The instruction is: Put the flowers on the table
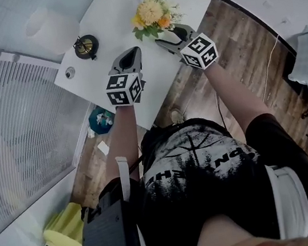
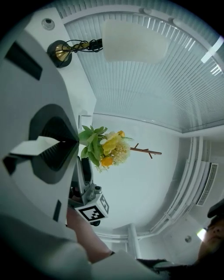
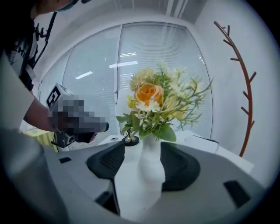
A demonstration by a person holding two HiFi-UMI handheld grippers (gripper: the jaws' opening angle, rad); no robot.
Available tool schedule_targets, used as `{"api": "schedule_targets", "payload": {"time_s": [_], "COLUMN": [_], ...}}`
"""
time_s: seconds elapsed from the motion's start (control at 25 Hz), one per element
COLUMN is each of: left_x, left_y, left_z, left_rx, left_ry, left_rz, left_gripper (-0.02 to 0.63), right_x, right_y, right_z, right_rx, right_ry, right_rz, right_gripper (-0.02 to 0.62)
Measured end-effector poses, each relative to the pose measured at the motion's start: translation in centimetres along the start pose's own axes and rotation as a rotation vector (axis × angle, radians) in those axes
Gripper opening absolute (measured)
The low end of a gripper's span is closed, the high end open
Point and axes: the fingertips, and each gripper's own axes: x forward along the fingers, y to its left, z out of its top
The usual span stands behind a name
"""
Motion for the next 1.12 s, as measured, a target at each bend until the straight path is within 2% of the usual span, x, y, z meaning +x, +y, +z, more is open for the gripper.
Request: {"api": "schedule_targets", "payload": {"time_s": [0.04,0.32,0.44,1.12], "left_x": [-0.1,-1.1,-1.5,-2.9], "left_y": [-0.1,-0.4,-0.7,-0.9], "left_z": [0.3,1.5,2.1,3.4], "left_rx": [-0.003,0.013,0.032,0.062], "left_ry": [-0.008,-0.037,-0.047,-0.074], "left_rz": [0.002,0.022,0.026,0.058], "left_gripper": [0.011,0.012,0.011,0.011], "right_x": [-0.4,-3.5,-4.3,-4.9], "right_y": [0.0,0.8,1.5,3.6], "right_z": [0.3,2.2,3.0,5.1], "right_rx": [-0.001,-0.030,-0.039,-0.097], "right_ry": [-0.001,-0.034,-0.048,-0.049], "right_rz": [0.003,-0.024,-0.038,-0.017], "right_gripper": [0.259,0.077,0.033,0.017]}}
